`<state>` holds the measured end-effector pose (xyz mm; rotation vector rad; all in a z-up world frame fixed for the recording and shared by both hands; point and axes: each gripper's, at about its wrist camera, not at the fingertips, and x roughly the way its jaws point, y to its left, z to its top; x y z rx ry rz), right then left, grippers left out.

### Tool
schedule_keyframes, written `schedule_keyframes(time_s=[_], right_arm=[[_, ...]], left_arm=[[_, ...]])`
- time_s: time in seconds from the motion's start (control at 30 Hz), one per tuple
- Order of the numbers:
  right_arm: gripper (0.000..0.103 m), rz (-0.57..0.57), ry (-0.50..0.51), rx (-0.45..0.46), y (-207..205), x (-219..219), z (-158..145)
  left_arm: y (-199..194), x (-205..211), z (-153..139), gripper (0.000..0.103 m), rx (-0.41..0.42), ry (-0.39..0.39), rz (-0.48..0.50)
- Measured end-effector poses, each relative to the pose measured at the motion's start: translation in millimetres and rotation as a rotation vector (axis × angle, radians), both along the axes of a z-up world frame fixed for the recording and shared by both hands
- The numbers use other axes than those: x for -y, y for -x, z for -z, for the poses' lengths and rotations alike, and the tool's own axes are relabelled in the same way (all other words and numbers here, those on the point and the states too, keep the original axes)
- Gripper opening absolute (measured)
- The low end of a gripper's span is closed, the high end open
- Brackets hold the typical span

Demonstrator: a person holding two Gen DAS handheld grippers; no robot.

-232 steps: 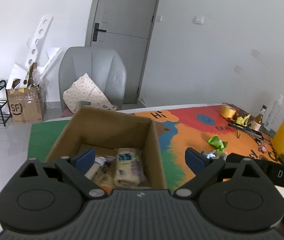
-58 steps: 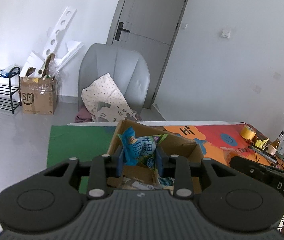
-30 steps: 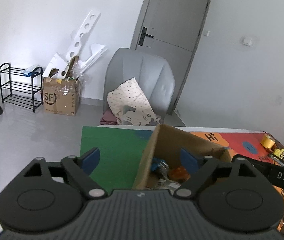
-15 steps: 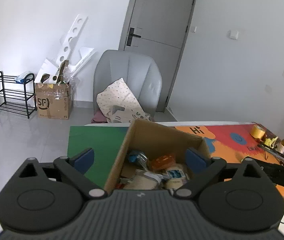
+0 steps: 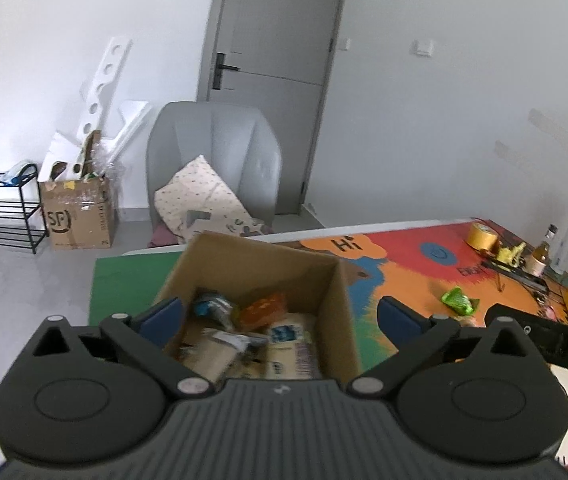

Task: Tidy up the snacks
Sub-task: 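Move both tools back toward the remaining snacks on the table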

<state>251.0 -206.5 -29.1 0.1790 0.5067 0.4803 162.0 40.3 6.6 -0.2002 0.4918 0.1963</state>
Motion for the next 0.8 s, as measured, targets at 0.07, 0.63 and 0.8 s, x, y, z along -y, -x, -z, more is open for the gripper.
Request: schedule_keyframes(time_s=[0.07,0.63,0.8], right_arm=[[0.087,0.009,-0.001,0.001,1,7,1],[0.095,0.079,-0.001,0.01,-5,60,-2],[0.095,0.107,0.0,0.013,-12,76,-1]], left_arm=[[-2,6,0,0.103,-0.003,0.003,0.012],[-33,66,-14,0.103,-0.002,-0.037,0.156],[-49,81,-10,0.103,-0.02,-0.031,0.196]])
